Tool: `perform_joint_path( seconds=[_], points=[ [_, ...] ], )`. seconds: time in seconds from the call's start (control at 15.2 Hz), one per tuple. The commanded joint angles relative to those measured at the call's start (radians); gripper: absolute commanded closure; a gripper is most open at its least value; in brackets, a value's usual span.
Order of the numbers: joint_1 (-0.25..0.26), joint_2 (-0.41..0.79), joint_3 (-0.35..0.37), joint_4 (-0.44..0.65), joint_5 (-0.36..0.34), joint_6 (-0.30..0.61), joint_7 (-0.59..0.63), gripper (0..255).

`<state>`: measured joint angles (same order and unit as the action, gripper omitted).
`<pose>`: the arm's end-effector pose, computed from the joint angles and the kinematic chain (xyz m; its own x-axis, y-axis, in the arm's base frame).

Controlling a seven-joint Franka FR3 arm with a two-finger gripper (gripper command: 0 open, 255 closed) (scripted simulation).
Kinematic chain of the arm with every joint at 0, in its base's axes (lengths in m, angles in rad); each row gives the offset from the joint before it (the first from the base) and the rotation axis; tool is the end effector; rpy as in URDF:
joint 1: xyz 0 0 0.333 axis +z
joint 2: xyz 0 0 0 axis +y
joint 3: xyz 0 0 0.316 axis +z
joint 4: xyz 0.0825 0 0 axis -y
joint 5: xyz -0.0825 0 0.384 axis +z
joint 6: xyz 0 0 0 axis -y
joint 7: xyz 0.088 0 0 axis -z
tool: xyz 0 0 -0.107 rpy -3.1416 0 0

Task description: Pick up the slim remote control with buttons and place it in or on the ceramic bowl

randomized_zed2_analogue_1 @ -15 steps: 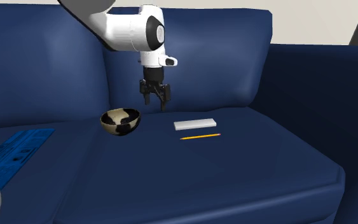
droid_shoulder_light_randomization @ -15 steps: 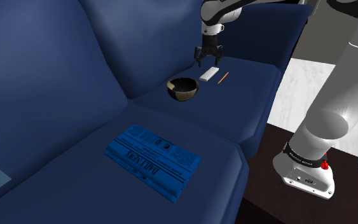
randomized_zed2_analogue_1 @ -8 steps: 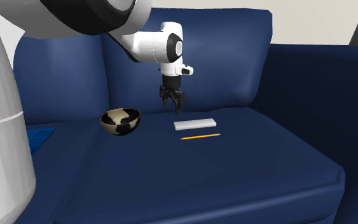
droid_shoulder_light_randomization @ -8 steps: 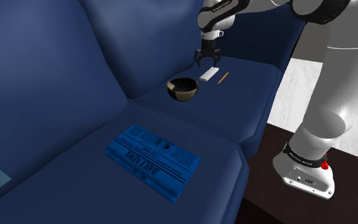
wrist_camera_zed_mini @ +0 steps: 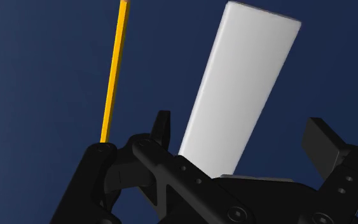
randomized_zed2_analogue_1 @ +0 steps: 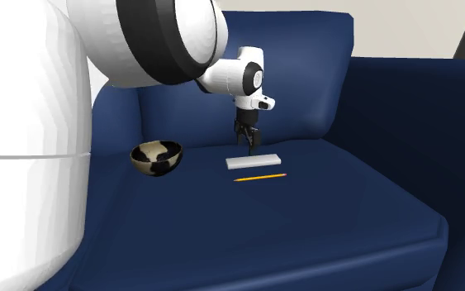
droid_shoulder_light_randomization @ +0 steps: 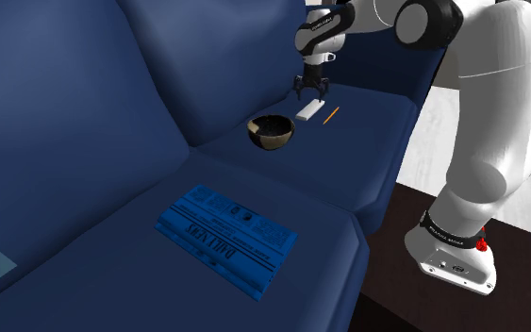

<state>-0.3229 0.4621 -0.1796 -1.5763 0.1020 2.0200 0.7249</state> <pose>0.6067 -0.3085 0.3751 0.3113 -0.9502 -0.0155 -0.9503 -0.3113 -0.0018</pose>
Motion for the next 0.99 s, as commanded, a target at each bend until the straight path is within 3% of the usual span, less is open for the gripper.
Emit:
perform_joint_path(
  seconds=[0.0, 0.53, 0.92],
  points=[
    [-0.026, 0.067, -0.013, 0.067, 0.018, 0.001, 0.022, 0],
    [-0.027, 0.106, -0.007, 0.025, 0.027, 0.082, 0.016, 0],
    [-0.027, 0.106, -0.007, 0.025, 0.027, 0.082, 0.016, 0]
  ],
)
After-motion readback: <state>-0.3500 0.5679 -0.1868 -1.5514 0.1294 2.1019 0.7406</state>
